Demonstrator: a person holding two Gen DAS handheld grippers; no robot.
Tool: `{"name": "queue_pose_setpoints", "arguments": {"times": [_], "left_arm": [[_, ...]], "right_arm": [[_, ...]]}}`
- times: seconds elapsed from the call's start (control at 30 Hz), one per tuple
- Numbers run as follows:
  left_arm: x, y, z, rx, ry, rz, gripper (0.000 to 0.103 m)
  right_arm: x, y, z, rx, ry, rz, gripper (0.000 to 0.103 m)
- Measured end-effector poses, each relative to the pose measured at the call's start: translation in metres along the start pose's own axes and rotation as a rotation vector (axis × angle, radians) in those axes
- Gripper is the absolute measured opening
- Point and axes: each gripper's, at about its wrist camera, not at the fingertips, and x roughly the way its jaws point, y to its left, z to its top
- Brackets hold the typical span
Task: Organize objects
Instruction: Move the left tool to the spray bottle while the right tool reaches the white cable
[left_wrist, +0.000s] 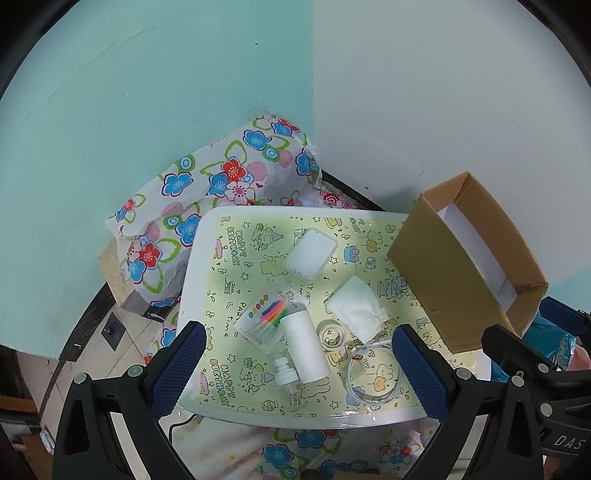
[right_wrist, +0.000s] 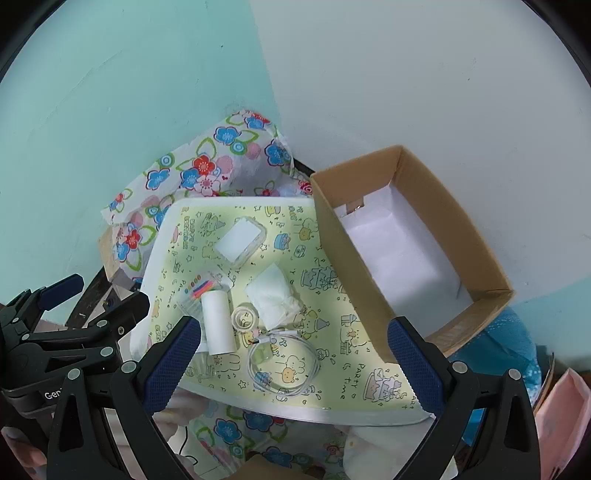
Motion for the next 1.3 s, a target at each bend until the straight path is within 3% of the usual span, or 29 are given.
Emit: {"name": "queue_pose_setpoints", "arguments": {"times": [0.4, 0.97, 1.3], "left_arm": [[0.028, 0.007, -0.014, 0.038, 0.022, -0.001, 0.102], [0.095, 0.020, -0.034, 0.088, 0.125, -0.039, 0.102], [0.120, 0.023, -0.047, 0.125, 0.163, -0.056, 0.102]], "right_arm": [[0.029, 0.006, -0.012, 0.001, 0.008, 0.003, 0.102], [0.098, 0.014, -0.028, 0.034, 0.104, 0.005, 0.096], [0.121, 0.018, -0.038, 0.064, 0.122, -0.007, 0.083]]}}
